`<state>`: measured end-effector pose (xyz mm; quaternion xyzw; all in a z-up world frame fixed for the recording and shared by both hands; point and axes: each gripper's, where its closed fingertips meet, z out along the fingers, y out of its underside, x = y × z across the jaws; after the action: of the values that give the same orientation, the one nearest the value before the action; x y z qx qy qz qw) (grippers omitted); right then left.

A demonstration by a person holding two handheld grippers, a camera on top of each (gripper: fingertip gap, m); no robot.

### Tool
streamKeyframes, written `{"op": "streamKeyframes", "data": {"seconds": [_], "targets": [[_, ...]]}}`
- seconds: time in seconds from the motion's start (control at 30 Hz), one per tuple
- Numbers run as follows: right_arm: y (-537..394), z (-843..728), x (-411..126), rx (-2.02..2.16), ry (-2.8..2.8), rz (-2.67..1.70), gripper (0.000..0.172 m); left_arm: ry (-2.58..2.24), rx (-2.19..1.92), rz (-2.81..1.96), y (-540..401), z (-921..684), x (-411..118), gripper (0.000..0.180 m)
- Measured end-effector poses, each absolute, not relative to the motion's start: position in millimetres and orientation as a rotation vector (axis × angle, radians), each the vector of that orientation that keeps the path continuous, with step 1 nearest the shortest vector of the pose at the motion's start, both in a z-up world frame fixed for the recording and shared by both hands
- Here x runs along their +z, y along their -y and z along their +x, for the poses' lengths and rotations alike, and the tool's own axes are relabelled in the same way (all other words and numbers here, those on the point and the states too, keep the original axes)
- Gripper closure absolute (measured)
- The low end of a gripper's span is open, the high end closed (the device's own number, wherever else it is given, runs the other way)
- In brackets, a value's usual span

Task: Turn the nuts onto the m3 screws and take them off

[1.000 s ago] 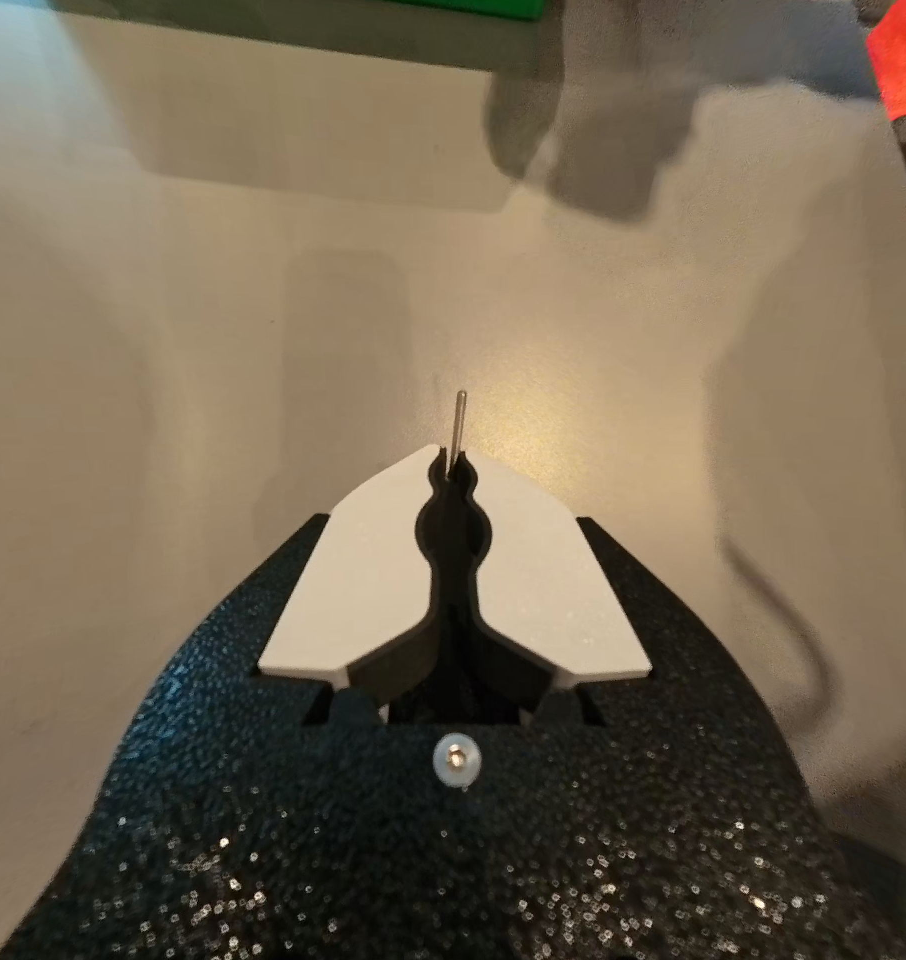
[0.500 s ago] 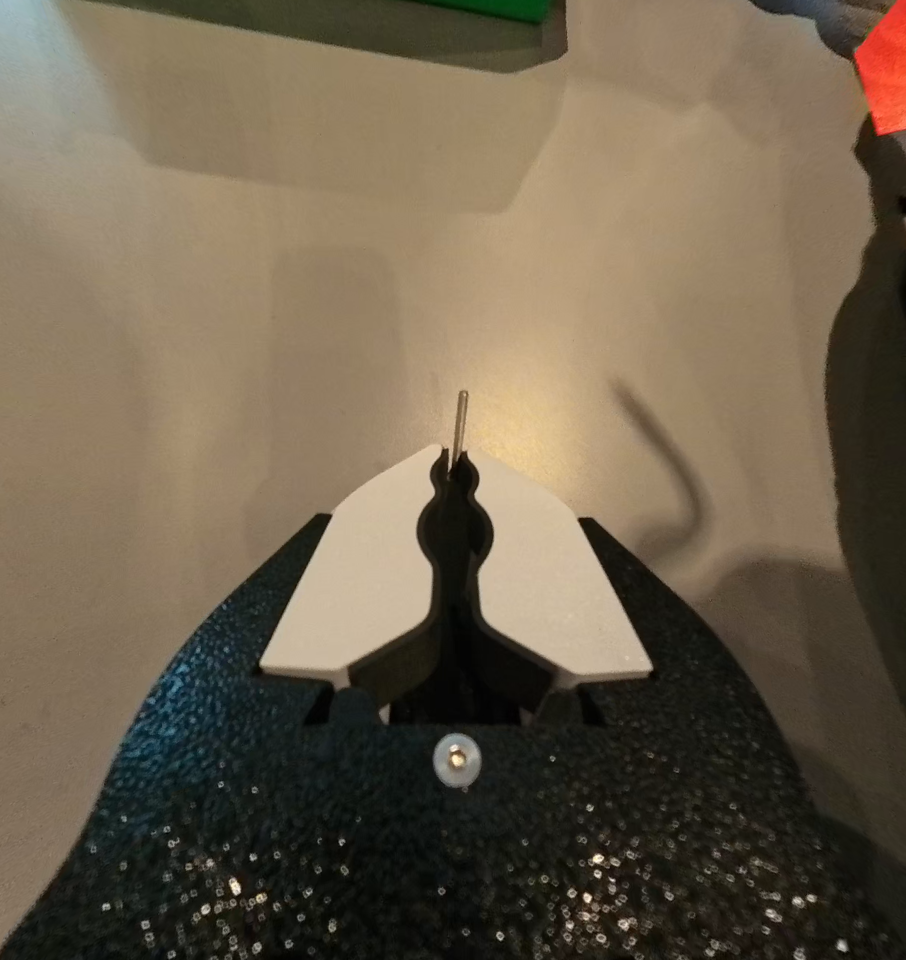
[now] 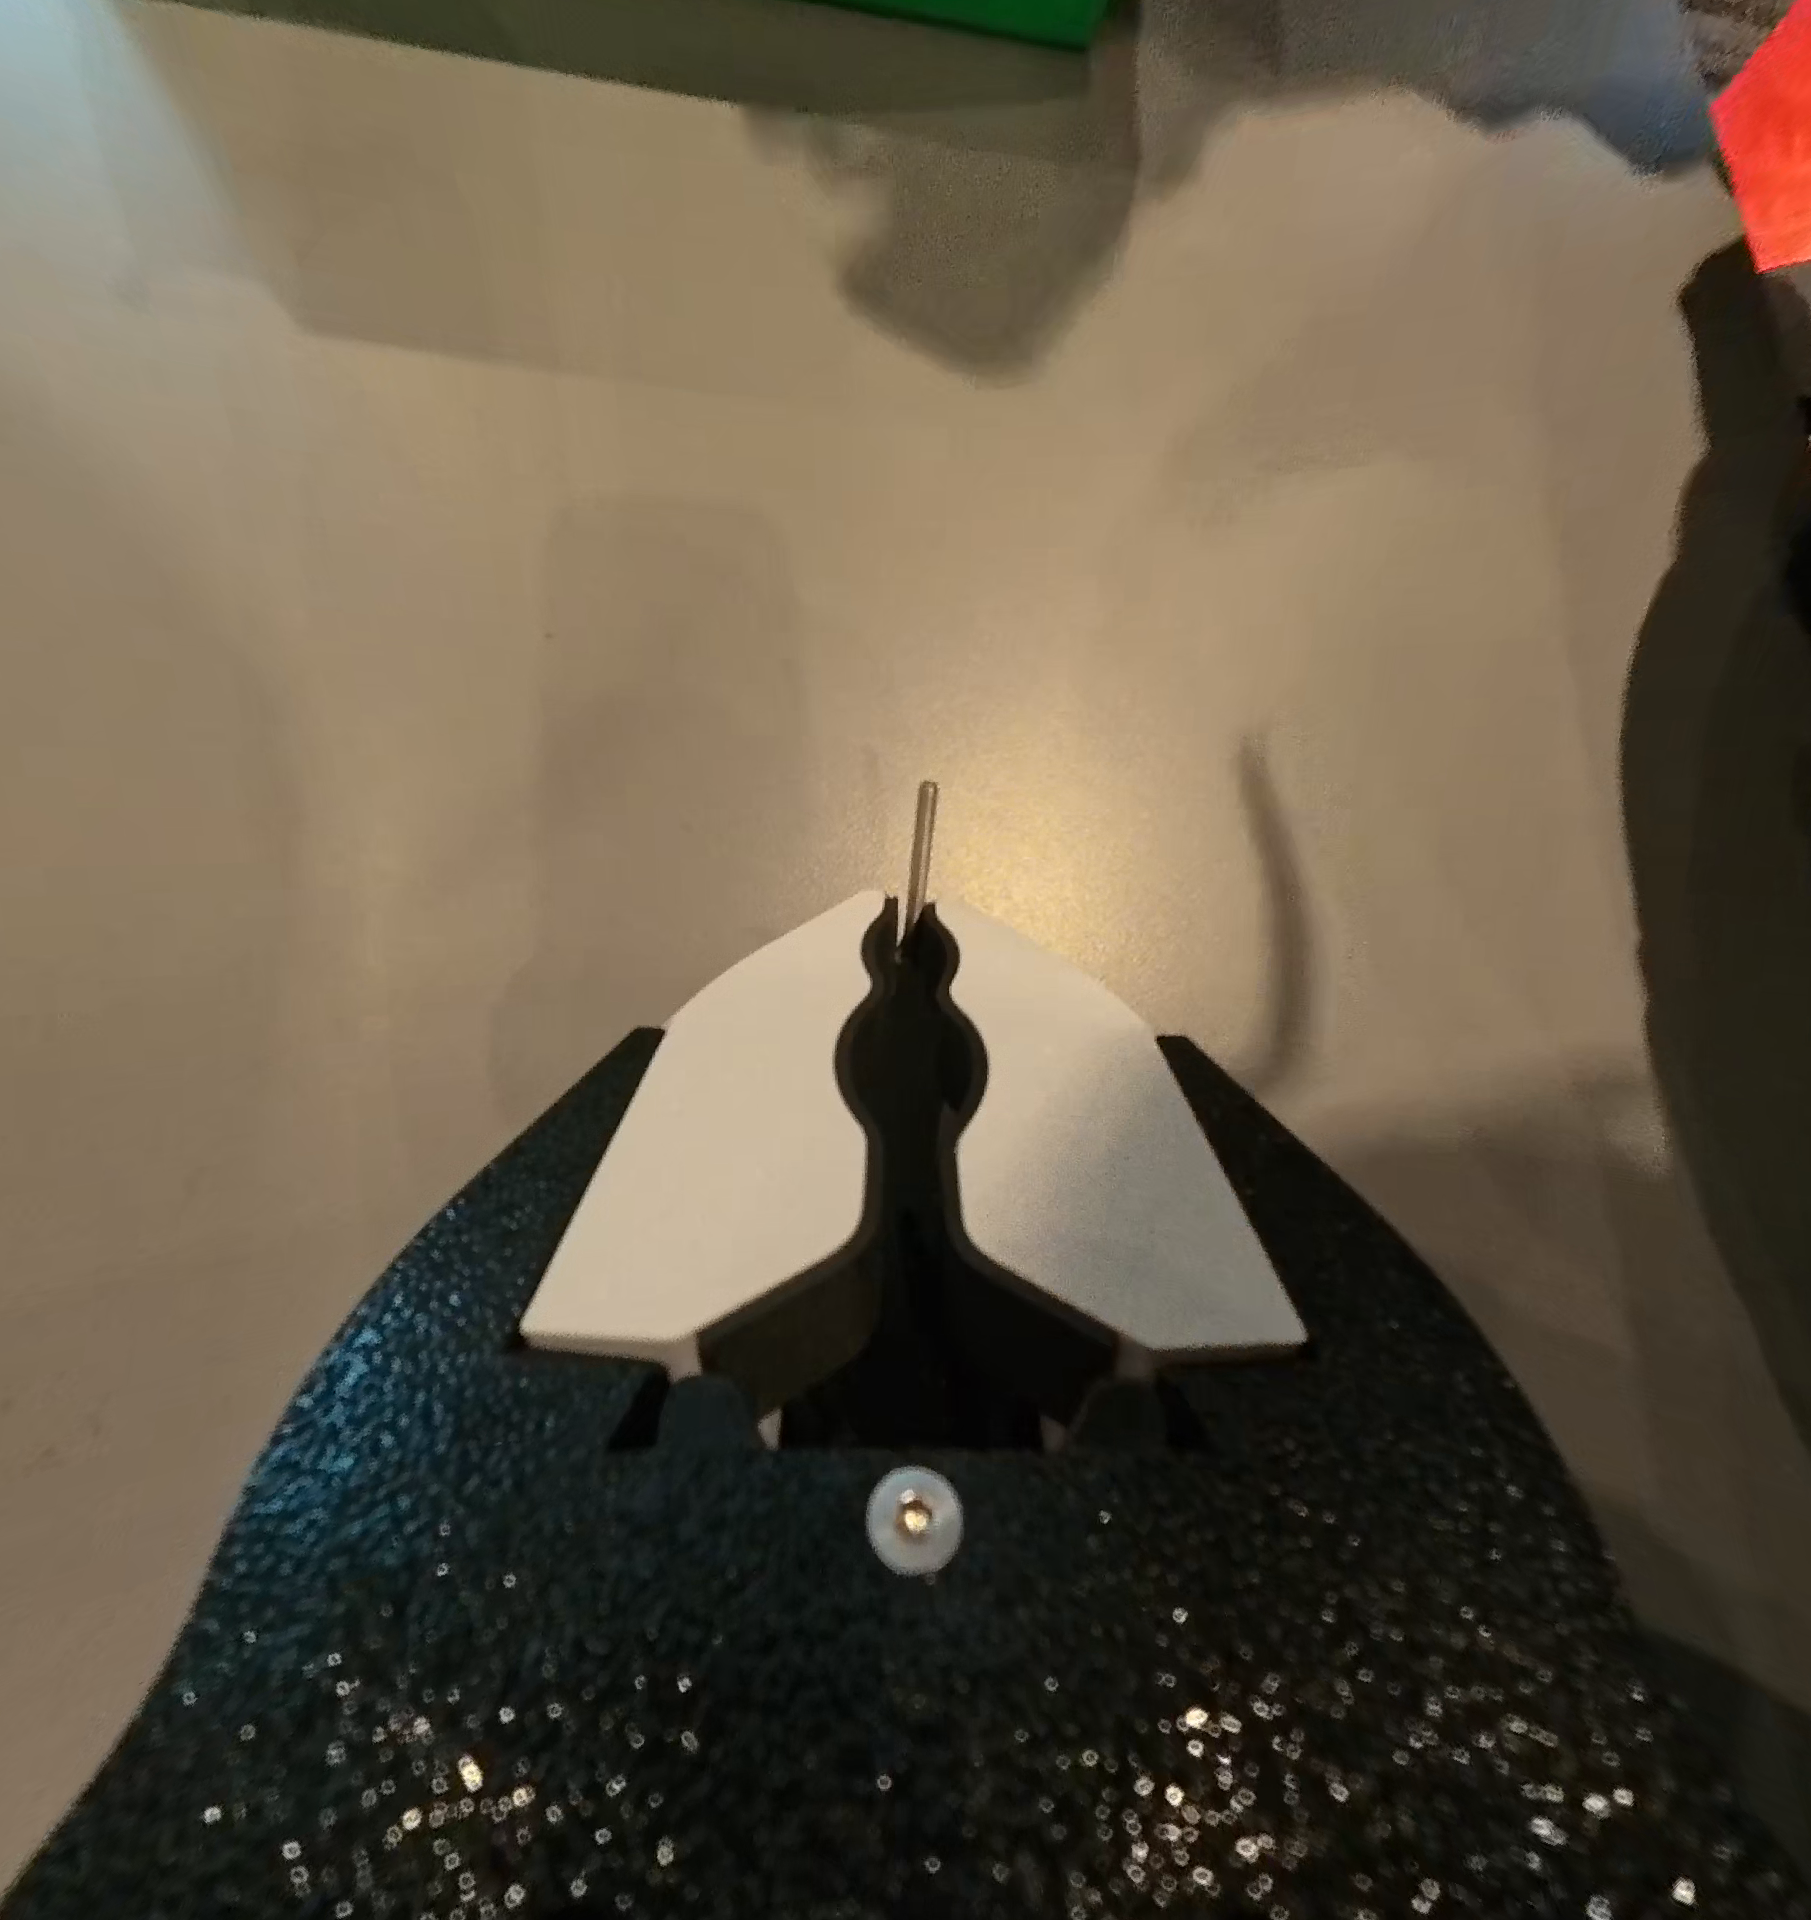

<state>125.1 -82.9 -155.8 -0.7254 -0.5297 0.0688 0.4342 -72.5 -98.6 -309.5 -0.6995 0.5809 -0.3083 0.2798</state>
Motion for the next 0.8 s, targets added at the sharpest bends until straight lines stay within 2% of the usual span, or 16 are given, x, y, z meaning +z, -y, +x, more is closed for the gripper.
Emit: {"op": "streamKeyframes", "data": {"seconds": [0.13,0.27,0.43,0.7,0.8], "targets": [[124.3,0.3,-177.8,0.565,1.455,-1.588,0.160,-1.560,-0.818,-1.870,98.6,-72.6,-309.6,0.177],[112.9,-51.8,-245.1,0.611,1.492,-1.644,0.151,-1.563,-0.812,-1.866,98.7,-72.6,-309.7,0.176],[107.0,-75.3,-275.8,0.813,1.430,-1.718,0.146,-1.569,-0.802,-1.857,99.0,-72.6,-309.7,0.176],[104.4,-83.8,-283.3,0.894,1.412,-1.754,0.156,-1.580,-0.801,-1.848,100.0,-72.5,-309.8,0.176],[103.2,-83.8,-284.7,0.865,1.426,-1.748,0.169,-1.581,-0.800,-1.847,100.0,-72.5,-309.8,0.176]]}}
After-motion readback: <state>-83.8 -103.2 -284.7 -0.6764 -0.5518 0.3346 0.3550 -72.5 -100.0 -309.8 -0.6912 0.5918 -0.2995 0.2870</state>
